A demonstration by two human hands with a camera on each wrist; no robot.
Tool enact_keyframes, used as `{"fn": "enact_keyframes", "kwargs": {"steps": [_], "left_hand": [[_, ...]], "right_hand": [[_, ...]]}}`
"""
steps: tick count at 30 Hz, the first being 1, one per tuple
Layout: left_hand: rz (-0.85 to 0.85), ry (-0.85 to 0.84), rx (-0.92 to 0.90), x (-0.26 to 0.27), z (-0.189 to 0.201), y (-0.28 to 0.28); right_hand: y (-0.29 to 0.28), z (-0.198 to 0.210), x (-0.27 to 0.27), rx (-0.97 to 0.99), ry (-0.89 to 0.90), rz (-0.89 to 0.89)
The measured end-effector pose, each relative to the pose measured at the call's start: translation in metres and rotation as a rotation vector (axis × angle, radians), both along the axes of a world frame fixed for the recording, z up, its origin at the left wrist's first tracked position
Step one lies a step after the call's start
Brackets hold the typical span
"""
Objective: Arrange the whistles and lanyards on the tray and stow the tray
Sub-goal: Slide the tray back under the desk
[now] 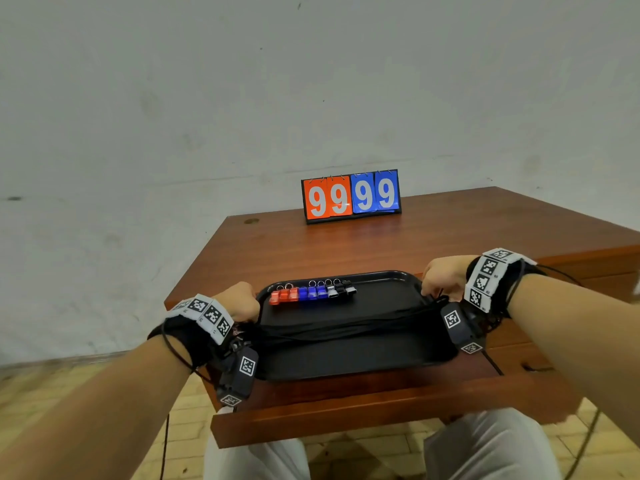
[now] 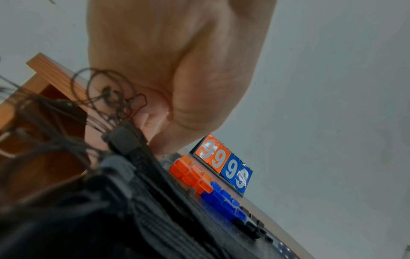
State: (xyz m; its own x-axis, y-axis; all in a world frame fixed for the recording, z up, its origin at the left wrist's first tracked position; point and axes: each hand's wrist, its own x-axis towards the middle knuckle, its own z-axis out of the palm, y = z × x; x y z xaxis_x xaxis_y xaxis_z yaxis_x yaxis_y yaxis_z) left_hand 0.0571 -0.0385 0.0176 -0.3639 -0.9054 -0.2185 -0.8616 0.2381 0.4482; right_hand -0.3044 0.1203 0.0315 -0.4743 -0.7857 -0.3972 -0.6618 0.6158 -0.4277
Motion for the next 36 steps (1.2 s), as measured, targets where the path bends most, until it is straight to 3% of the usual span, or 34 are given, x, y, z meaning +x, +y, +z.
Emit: {"fn": "enact_keyframes", "kwargs": {"steps": [12, 36], "left_hand": [[0.004, -0.021, 0.042, 0.002, -0.025, 0.015], [0.037, -0.076, 0.022, -0.022, -0.082, -0.020]], "right_hand": [[0.007, -0.029, 0.000, 0.042, -0.023, -0.021], [-0.032, -0.092, -0.023, 0.010, -0.118, -0.121]]}}
